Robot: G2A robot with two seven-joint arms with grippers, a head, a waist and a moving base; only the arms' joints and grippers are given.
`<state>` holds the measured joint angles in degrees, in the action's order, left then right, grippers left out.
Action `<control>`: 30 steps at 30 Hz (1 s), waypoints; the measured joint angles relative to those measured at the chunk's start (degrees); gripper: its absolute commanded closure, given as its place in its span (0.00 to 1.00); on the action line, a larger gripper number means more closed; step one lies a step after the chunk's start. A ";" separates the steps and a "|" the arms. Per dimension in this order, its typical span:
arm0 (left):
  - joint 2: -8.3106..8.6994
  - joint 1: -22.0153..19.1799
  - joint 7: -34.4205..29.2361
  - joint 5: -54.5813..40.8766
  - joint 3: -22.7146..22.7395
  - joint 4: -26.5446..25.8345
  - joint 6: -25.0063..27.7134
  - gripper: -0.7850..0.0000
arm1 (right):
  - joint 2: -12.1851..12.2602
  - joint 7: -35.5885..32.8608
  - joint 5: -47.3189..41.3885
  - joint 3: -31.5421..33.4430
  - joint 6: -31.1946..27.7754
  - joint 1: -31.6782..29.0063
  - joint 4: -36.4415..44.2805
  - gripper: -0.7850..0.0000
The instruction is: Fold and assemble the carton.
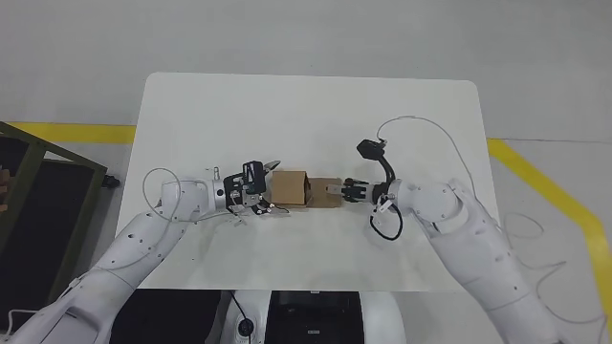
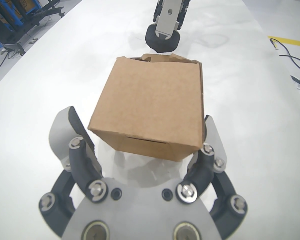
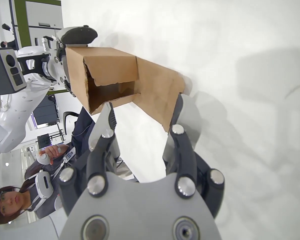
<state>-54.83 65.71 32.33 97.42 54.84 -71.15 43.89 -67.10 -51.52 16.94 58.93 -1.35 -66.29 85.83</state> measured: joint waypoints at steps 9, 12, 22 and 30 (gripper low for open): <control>0.05 0.07 -0.03 0.09 0.10 -0.13 0.15 0.00 | -0.03 -0.38 -0.23 -0.58 1.04 0.22 -1.47 0.44; 0.05 0.09 -0.05 0.09 0.12 -0.15 0.16 0.00 | -0.20 -0.61 -1.42 -1.04 0.37 0.73 -2.45 0.51; 0.05 0.14 -0.26 -0.04 0.19 -0.21 0.06 0.00 | -0.85 -0.06 -2.54 -3.37 0.18 2.10 -4.47 0.65; 0.09 0.25 -0.28 0.06 0.29 -0.37 -0.01 0.00 | -1.18 -0.26 -3.22 -4.14 2.93 3.13 -6.11 0.66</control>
<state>-54.74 65.96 32.05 97.48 55.14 -71.52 43.88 -68.28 -51.77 13.73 54.80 1.58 -63.16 79.72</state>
